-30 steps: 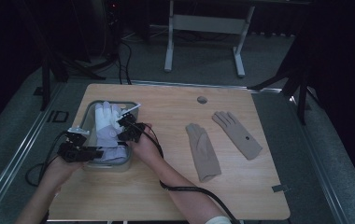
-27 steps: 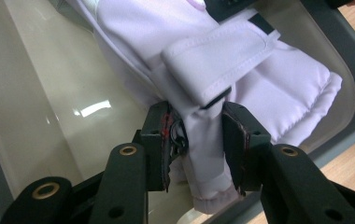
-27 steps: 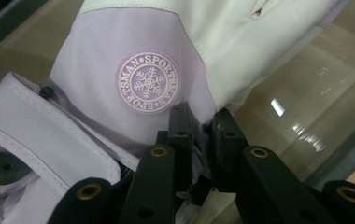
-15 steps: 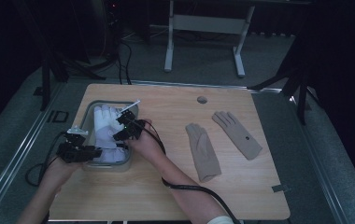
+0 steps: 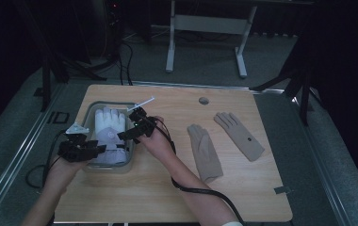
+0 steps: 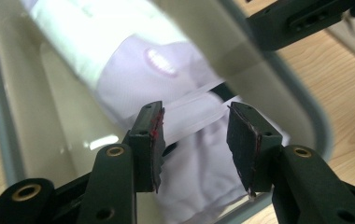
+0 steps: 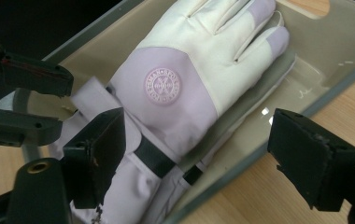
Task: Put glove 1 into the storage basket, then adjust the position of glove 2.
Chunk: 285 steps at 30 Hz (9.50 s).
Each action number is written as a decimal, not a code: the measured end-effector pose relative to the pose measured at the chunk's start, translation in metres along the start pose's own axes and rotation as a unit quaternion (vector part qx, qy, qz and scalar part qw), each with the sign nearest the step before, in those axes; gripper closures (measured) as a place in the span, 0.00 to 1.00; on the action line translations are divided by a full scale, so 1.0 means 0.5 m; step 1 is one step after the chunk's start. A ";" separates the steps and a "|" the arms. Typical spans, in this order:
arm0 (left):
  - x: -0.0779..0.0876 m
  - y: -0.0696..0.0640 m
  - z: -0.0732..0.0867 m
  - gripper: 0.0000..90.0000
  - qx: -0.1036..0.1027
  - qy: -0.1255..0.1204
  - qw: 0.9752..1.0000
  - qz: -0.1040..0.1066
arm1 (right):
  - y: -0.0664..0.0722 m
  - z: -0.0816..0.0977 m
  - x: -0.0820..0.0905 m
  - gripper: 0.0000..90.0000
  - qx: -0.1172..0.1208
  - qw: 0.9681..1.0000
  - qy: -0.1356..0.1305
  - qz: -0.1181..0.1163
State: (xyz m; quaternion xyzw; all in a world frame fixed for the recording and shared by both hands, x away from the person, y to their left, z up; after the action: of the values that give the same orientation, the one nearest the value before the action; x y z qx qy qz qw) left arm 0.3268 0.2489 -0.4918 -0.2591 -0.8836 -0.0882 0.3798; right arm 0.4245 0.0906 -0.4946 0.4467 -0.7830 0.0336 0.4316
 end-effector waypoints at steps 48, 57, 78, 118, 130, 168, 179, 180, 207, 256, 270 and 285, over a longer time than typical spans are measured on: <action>-0.117 -0.300 -0.074 0.19 -0.114 -0.091 0.979 0.143 | -0.161 0.204 0.253 0.16 0.012 0.998 -0.057 0.035; -0.139 -0.324 -0.050 0.14 -0.124 -0.118 0.972 0.159 | -0.212 0.257 0.280 0.16 0.006 0.996 -0.068 0.053; -0.191 -0.343 0.026 0.15 -0.169 -0.146 0.963 0.148 | -0.285 0.353 0.309 0.43 0.019 0.991 -0.095 0.092; -0.198 -0.332 0.035 0.15 -0.162 -0.146 0.964 0.152 | -0.326 0.341 0.231 0.87 -0.028 0.987 -0.074 0.142; -0.192 -0.328 0.032 0.15 -0.160 -0.154 0.964 0.146 | -0.234 0.289 0.285 0.87 -0.079 0.967 -0.146 0.194; -0.199 -0.337 0.041 0.15 -0.164 -0.149 0.963 0.156 | -0.249 0.376 0.179 0.54 0.000 0.980 -0.069 0.184; -0.200 -0.337 0.042 0.15 -0.164 -0.149 0.962 0.157 | -0.264 0.355 0.166 0.54 -0.005 0.980 -0.073 0.182; -0.200 -0.336 0.042 0.15 -0.164 -0.149 0.963 0.157 | -0.265 0.354 0.166 0.54 -0.008 0.981 -0.074 0.182; -0.205 -0.337 0.045 0.15 -0.162 -0.145 0.963 0.160 | -0.451 0.366 0.430 0.63 -0.069 0.957 -0.150 0.239; -0.198 -0.332 0.042 0.15 -0.154 -0.151 0.963 0.161 | -0.542 0.386 0.404 0.91 -0.189 0.928 -0.138 0.288; -0.195 -0.337 0.039 0.15 -0.153 -0.157 0.961 0.165 | -0.443 0.412 0.471 0.90 -0.243 0.895 -0.185 0.324; -0.193 -0.343 0.039 0.15 -0.154 -0.159 0.961 0.166 | -0.421 0.493 0.410 0.89 -0.266 0.896 -0.147 0.324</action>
State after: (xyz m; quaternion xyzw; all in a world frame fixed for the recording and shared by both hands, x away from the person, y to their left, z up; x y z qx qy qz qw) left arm 0.2805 0.0721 -0.5675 -0.4680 -0.8530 -0.1172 0.1994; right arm 0.3721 -0.2808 -0.5742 0.0369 -0.9186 -0.1044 0.3795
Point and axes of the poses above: each handheld gripper's, and its own axes: x roughly backward along the jaws, z roughly out of its underside, y roughly to its left, the point moved 5 cm from there along -x, roughly forward along the jaws, and after that the axes turned 7 degrees about -x, right-handed, at the moved point
